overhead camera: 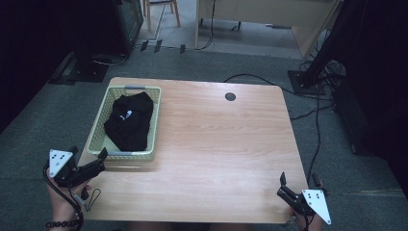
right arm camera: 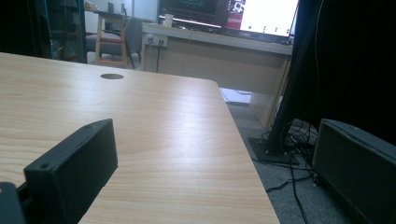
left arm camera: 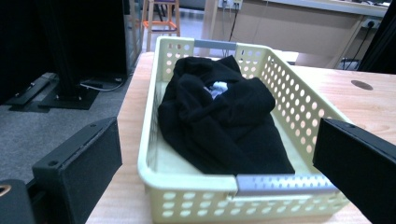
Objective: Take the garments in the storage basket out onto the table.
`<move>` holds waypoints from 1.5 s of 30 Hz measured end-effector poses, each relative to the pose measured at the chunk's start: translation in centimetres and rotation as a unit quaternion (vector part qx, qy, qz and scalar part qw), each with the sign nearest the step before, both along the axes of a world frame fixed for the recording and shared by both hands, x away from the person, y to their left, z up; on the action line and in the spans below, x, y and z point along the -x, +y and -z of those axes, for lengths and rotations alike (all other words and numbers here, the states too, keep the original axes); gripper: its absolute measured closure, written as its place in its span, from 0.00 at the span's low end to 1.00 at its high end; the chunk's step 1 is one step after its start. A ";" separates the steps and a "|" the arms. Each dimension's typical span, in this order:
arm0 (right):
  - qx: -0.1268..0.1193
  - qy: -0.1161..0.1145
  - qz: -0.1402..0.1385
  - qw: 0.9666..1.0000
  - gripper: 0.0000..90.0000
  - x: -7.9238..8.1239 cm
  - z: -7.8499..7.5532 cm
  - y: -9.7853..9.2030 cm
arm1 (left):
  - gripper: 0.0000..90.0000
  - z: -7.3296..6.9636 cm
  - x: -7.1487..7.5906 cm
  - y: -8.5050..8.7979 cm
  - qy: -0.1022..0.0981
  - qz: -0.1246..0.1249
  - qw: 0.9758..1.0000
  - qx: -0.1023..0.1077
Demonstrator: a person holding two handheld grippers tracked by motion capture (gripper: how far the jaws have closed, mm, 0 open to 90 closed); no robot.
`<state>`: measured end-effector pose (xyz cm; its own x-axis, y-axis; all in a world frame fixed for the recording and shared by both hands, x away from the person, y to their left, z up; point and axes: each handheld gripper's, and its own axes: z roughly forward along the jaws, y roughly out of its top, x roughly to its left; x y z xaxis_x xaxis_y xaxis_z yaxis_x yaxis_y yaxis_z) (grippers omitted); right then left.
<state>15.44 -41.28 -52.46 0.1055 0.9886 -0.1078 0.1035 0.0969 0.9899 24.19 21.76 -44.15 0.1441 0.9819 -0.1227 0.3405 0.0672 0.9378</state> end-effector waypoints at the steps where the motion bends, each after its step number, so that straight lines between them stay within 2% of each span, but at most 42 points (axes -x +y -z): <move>1: -0.001 0.000 0.000 1.000 0.00 0.0 0.0 0.0 | 0.02 -0.2 -0.3 -0.2 0.001 0.000 1.000 0.000; 4: -0.001 0.000 0.000 1.000 0.00 0.0 0.0 0.0 | 0.02 -0.4 -0.6 -0.4 0.003 0.000 1.000 -0.001; 8: -0.002 0.000 0.000 1.000 0.00 0.0 0.0 0.0 | 0.02 -0.8 -1.7 -0.9 0.019 -0.013 1.000 0.002; 17: -0.002 -0.001 -0.001 1.000 0.00 0.0 0.0 0.0 | 0.02 -1.6 -3.4 -2.1 0.016 -0.005 1.000 0.001; 30: -0.002 -0.001 -0.002 1.000 0.00 0.0 0.0 0.0 | 0.02 -2.8 -5.7 -3.3 0.017 0.000 1.000 -0.017; 45: -0.002 -0.001 -0.003 1.000 0.00 0.0 0.0 0.0 | 0.02 -3.0 -8.1 -4.2 0.022 -0.007 0.999 -0.026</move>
<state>15.42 -41.31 -52.47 0.0990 0.9898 -0.1027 0.1010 0.0926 0.9906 32.30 17.55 -41.16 0.1252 0.9891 -0.0773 0.3814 0.0239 0.9241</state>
